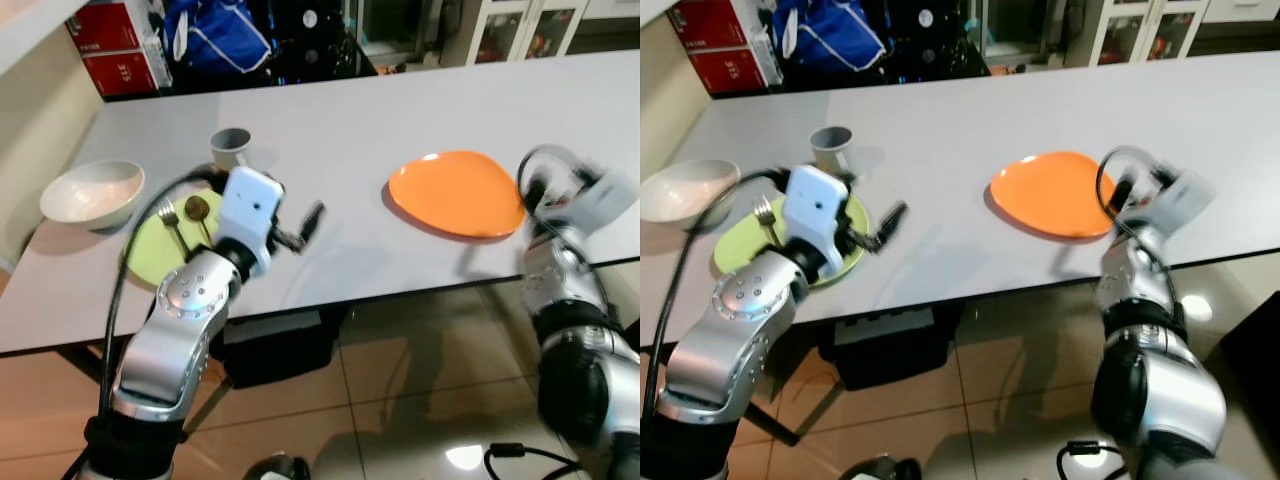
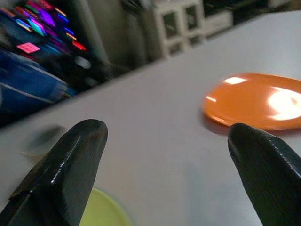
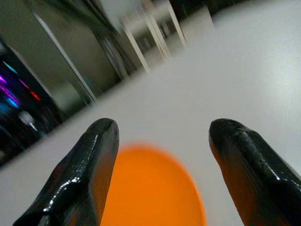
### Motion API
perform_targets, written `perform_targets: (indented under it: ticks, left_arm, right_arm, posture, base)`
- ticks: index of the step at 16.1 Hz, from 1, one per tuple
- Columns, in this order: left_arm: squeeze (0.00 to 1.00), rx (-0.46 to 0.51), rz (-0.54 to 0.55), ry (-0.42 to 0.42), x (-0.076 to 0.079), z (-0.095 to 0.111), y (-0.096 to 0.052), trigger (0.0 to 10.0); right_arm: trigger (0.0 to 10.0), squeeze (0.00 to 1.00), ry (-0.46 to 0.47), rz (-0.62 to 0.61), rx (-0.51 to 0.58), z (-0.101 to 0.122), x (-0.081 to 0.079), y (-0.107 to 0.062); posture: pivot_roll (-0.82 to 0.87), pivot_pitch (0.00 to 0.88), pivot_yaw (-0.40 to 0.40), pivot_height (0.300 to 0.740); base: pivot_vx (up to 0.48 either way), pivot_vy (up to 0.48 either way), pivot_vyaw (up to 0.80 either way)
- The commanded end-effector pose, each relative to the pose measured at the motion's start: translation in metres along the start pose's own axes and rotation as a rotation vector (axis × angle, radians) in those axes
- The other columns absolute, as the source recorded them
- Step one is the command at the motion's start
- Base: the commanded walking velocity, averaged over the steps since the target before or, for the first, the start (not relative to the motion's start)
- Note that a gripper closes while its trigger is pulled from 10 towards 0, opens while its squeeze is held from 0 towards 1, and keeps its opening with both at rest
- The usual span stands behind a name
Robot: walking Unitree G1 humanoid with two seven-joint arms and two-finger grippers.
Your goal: Setting the table
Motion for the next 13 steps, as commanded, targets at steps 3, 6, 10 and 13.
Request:
perform_targets:
  ticks: [3, 6, 10, 13]
  left_arm:
    - [0.00, 0.021, 0.091, 0.066, -0.015, 0.012, -0.001, 10.0]
    - [0.00, 0.051, 0.156, 0.010, -0.023, 0.018, -0.001, 10.0]
    - [0.00, 0.033, 0.211, -0.005, -0.030, 0.016, -0.010, 10.0]
    - [0.00, 0.030, 0.205, -0.001, -0.026, 0.016, -0.011, 10.0]
  right_arm:
    - [10.0, 0.00, -0.090, 0.248, 0.062, 0.017, -0.038, -0.030]
    - [10.0, 0.00, -0.020, 0.341, -0.070, 0.000, -0.067, -0.083]
    - [10.0, 0.00, -0.169, 0.408, -0.176, -0.024, -0.077, -0.127]
    - [10.0, 0.00, -0.173, 0.443, -0.214, -0.023, -0.083, -0.131]
  posture:
    - [0.01, 0.000, 0.051, 0.740]
    - [0.01, 0.000, 0.042, 0.740]
    - [0.03, 0.000, 0.013, 0.740]
    - [0.06, 0.000, -0.002, 0.740]
  base:
    - [0.000, 0.000, 0.00]
    - [0.000, 0.000, 0.00]
    - [0.000, 0.150, 0.00]
    - [0.000, 0.406, 0.00]
Point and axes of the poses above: a point about 5 cm out from each wrist's last joint towards the gripper, its own y axis pointing out of the wrist towards the gripper, its own z axis along the axis of the wrist's last joint, x = y × z, the point moved 5 cm from there along y, pointing out of the wrist towards the gripper, and after that the axes turned 11 degrees about y, right-handed, at the moved point
